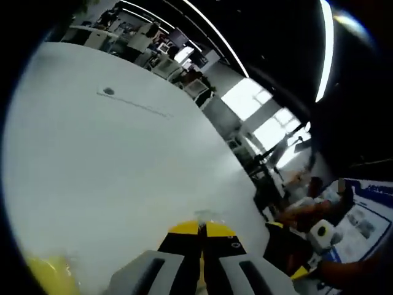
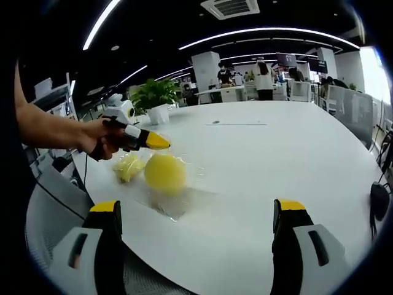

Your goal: Compare the silicone blocks by pressing each to a similar depth, holding the contact briefly, and releasing to observe deformation and rebound differences across the visible hardness samples.

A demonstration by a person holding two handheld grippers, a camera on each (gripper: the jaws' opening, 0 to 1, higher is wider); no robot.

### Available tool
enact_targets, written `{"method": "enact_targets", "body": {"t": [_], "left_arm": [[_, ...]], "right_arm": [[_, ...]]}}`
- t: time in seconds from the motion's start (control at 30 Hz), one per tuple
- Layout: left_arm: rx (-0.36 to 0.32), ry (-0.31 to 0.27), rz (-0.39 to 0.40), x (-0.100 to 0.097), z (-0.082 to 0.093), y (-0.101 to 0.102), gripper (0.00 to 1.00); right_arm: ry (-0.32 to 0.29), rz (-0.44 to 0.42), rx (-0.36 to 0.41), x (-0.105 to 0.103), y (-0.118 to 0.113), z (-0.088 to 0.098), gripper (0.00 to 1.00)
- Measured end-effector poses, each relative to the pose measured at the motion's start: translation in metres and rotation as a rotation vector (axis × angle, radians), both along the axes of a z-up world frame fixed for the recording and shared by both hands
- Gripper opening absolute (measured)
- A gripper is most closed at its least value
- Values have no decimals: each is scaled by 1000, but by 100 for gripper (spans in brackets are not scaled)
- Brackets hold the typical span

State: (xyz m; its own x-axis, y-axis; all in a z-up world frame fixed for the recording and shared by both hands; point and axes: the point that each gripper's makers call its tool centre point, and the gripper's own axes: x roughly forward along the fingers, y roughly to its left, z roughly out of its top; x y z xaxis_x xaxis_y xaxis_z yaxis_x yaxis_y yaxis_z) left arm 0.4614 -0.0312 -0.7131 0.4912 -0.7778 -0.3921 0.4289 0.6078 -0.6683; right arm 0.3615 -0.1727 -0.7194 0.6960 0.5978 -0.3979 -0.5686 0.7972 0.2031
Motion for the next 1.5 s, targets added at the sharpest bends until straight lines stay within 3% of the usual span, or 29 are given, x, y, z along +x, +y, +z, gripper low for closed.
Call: {"method": "enact_targets", "body": {"t": [0.13,0.23,0.37,0.53,0.6,0.67,0.8,1.07,1.13,1.5], "left_arm": [[-30,-85,-54,-5,29,-9,0],[15,-157,-101,-8,41,-13,0],[20,-144,-123,-10,43,-16,0],[43,-194,-148,-11,51,-20,0],[27,-212,-147,-10,60,-22,0],[33,-264,-155,-6,70,-23,0],[20,-275,-161,-4,86,-21,0],[2,-347,-169,1,125,-17,0],[15,-389,-161,3,134,-15,0],[-39,-428,-173,-4,175,-16,0]], "right_arm": [[-3,3,-2,1,0,1,96],[-7,4,0,3,1,2,96],[-8,3,2,6,1,3,96],[-15,8,1,8,2,6,96],[-16,7,1,8,2,7,96],[-16,6,1,8,2,7,96],[-18,4,-1,8,1,8,96],[-25,-7,6,11,0,12,96],[-30,-7,8,12,0,14,96],[-68,-12,29,18,-9,33,96]]}}
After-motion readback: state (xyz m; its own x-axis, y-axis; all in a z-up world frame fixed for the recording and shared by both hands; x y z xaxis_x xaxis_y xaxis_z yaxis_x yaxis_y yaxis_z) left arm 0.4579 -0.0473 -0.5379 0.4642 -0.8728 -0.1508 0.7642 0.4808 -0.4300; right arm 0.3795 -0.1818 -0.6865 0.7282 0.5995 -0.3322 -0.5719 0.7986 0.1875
